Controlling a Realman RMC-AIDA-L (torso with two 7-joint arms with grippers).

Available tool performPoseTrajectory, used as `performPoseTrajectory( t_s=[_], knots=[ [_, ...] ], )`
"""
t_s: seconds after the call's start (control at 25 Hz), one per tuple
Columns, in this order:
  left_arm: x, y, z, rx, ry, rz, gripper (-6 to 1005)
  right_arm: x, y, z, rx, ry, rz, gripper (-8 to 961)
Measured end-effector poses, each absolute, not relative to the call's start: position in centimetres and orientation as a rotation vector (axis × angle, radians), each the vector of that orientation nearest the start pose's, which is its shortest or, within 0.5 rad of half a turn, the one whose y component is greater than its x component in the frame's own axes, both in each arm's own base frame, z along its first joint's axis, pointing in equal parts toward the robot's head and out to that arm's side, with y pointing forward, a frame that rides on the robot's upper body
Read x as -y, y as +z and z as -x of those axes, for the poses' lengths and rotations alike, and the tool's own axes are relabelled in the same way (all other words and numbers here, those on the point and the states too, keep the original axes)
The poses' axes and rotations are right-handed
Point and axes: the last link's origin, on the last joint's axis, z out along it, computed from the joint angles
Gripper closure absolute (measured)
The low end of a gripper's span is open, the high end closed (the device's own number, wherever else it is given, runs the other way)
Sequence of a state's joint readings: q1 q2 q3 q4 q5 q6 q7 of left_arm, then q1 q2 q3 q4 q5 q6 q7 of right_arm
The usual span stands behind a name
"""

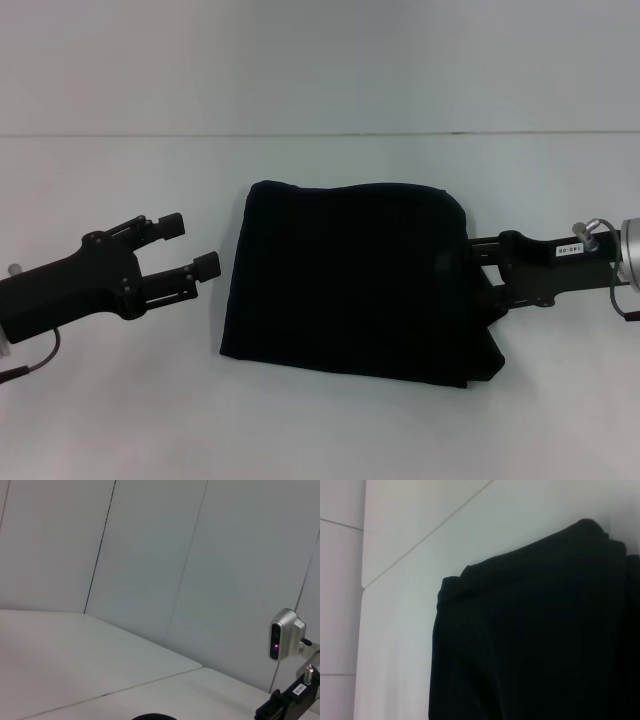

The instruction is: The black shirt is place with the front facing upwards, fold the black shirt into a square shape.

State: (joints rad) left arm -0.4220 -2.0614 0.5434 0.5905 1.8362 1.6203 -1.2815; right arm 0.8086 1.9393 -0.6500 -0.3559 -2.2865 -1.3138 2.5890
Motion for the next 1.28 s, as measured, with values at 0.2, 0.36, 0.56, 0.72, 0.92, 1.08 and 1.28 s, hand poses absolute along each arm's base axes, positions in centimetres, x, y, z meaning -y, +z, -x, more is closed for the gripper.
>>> performPoseTrajectory(
  t_s=[0.2, 0.36, 0.56, 0.72, 0.92, 1.08, 1.28],
  knots=[
    [-30.8, 2.9, 29.2, 0.672, -0.953, 2.449, 124, -39.0, -1.0, -25.7, -2.17, 0.424, 2.083, 125],
    [-30.8, 2.9, 29.2, 0.669, -0.956, 2.448, 125, -38.8, -1.2, -25.9, -2.178, 0.427, 2.073, 126],
    [-30.9, 3.0, 29.2, 0.67, -0.964, 2.435, 125, -38.5, -1.4, -26.1, -2.182, 0.437, 2.066, 127],
    [-30.9, 2.9, 29.1, 0.668, -0.966, 2.438, 125, -38.7, -1.1, -26.0, -2.168, 0.509, 2.065, 127],
    [-30.9, 2.9, 29.0, 0.667, -0.968, 2.439, 124, -39.0, -0.4, -26.5, -2.134, 0.564, 2.045, 128],
    [-30.9, 2.9, 29.1, 0.668, -0.968, 2.438, 124, -39.1, -0.6, -26.7, -2.114, 0.562, 2.046, 128],
    [-30.9, 2.9, 29.1, 0.66, -0.965, 2.438, 124, -39.1, -0.9, -26.5, -2.101, 0.561, 2.055, 230]
  ],
)
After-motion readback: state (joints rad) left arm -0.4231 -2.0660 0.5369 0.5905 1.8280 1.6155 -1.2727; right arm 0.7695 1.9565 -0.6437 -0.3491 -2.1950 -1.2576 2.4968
